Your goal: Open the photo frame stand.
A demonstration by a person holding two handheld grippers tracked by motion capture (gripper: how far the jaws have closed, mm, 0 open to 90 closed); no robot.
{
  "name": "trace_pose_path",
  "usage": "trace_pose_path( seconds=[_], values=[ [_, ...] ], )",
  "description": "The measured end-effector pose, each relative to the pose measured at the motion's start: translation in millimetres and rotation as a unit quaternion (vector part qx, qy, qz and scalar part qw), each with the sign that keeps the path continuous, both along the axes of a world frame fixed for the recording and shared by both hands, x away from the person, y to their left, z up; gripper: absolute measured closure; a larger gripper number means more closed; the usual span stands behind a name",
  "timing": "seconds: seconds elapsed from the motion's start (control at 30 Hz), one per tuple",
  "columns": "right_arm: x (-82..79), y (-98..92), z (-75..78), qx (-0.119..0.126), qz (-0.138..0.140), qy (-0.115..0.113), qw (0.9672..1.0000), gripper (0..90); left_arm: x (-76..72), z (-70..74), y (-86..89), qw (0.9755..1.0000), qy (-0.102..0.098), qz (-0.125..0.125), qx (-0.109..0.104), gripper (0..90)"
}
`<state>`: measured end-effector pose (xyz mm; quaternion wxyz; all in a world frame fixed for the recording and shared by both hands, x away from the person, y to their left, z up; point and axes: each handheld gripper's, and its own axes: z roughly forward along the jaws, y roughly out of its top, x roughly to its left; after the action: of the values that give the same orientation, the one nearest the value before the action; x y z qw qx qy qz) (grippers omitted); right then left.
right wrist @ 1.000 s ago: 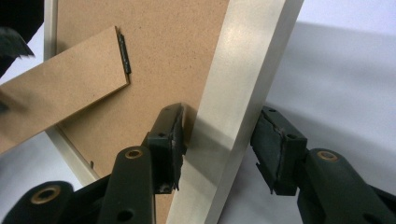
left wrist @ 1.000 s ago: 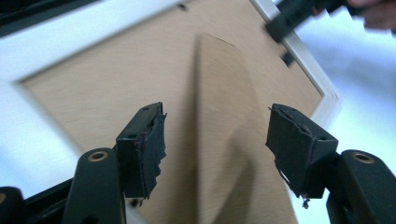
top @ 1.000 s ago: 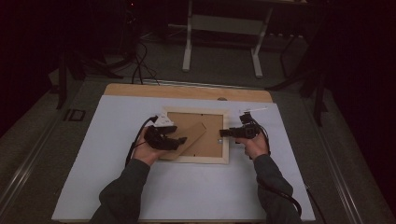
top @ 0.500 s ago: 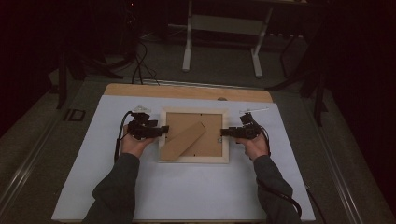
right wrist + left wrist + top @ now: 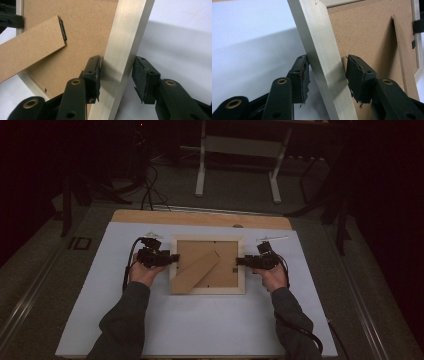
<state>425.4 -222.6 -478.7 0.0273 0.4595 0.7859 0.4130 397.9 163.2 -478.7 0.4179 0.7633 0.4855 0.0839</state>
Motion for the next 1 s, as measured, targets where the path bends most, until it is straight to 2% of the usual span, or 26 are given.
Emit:
trace_pose_path(
  seconds=[0.13,0.33,0.7,1.0],
  values=[
    [-1.2,0.7,2.7,-0.005,-0.001,-0.009,0.9999,58.4,-0.8,4.0,-0.5,1.0,-0.006,0.003,0.001,55.9],
    [-3.6,2.3,9.8,-0.019,-0.005,-0.029,0.9994,58.7,-1.2,11.3,-4.4,0.9997,-0.019,0.007,0.016,56.8],
    [-5.1,2.3,16.8,-0.02,-0.005,-0.048,0.9986,59.3,-0.5,20.3,-7.4,0.9986,-0.045,0.015,0.025,58.5],
    [-5.1,4.1,21.7,-0.023,-0.006,-0.061,0.9978,59.9,1.6,26.0,-7.6,0.9981,-0.053,0.017,0.028,59.5]
  ],
)
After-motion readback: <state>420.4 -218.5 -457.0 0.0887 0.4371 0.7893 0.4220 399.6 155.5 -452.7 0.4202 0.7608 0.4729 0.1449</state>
